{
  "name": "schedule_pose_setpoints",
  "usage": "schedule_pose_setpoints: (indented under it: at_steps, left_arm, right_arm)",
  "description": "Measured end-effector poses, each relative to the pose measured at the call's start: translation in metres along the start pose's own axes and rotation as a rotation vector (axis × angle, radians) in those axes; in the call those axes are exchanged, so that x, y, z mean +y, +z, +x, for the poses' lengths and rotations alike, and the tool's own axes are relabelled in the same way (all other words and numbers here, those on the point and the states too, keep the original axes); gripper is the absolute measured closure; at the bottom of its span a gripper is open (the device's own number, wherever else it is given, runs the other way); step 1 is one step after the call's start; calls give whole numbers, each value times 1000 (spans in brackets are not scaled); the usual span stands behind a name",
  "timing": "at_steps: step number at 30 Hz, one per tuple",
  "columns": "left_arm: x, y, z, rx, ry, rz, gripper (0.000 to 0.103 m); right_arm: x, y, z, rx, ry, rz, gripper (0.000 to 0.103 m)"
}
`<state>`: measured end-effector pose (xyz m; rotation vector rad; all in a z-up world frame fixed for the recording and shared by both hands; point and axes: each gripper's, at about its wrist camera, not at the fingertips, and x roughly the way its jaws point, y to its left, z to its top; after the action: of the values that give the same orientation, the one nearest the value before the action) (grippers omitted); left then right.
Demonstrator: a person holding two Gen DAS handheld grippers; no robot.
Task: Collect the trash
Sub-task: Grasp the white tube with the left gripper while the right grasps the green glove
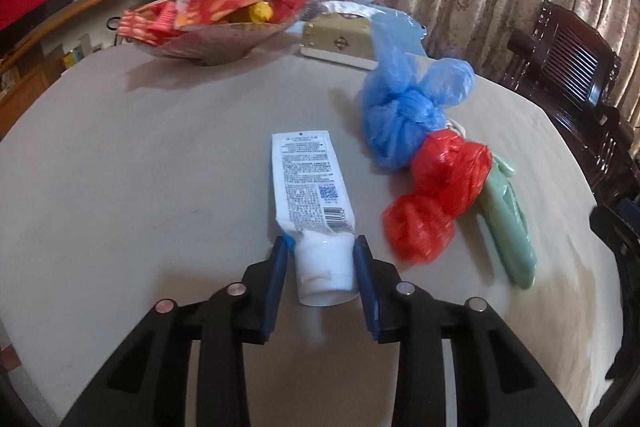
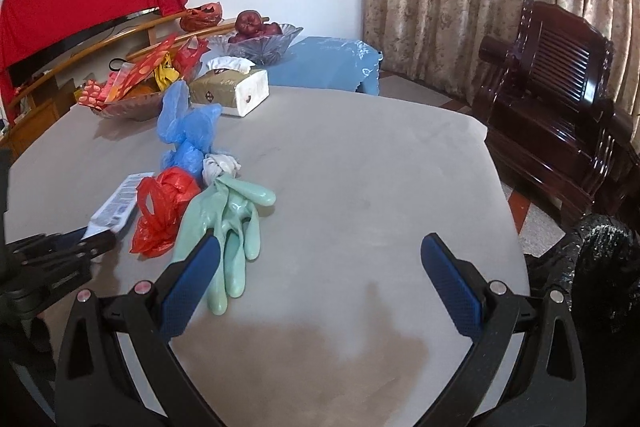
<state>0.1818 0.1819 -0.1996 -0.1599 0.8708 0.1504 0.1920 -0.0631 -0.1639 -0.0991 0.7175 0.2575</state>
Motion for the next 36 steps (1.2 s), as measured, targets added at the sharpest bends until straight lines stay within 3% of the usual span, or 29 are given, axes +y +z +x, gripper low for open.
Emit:
schedule_pose_setpoints:
  at_steps: [4, 7, 8, 12, 13, 14, 26, 29, 31, 33, 36]
  left_arm:
    - [10, 0, 6, 31, 12, -27, 68]
    - [10, 3, 10, 32, 25, -35, 52]
    - [9, 4, 12, 31, 32, -30, 51]
    - [5, 7, 20, 29, 54, -1, 54]
    - [5, 7, 21, 24, 62, 4, 62]
    - [6, 7, 20, 21, 61, 1, 63]
    - [25, -6, 1, 6, 49, -37, 66]
    - [26, -7, -4, -5, 48, -37, 66]
    - [25, -6, -6, -15, 47, -40, 66]
    - [22, -4, -10, -30, 45, -38, 66]
    - [18, 1, -16, -57, 48, -25, 67]
  right_arm:
    - [8, 1, 9, 10, 9, -2, 5]
    - [17, 3, 13, 11, 14, -17, 5]
    - [18, 4, 13, 10, 17, -17, 5]
    - [28, 9, 18, 18, 46, -21, 6]
    - [31, 10, 19, 20, 57, -29, 6]
    - [34, 11, 20, 22, 62, -36, 6]
    - [54, 2, 66, 135, 42, -58, 15]
    - [55, 2, 78, 193, 67, -51, 25]
    - [57, 2, 80, 200, 106, -52, 38]
    - [60, 3, 77, 190, 137, -71, 61]
    - [66, 3, 69, 173, 155, -96, 80]
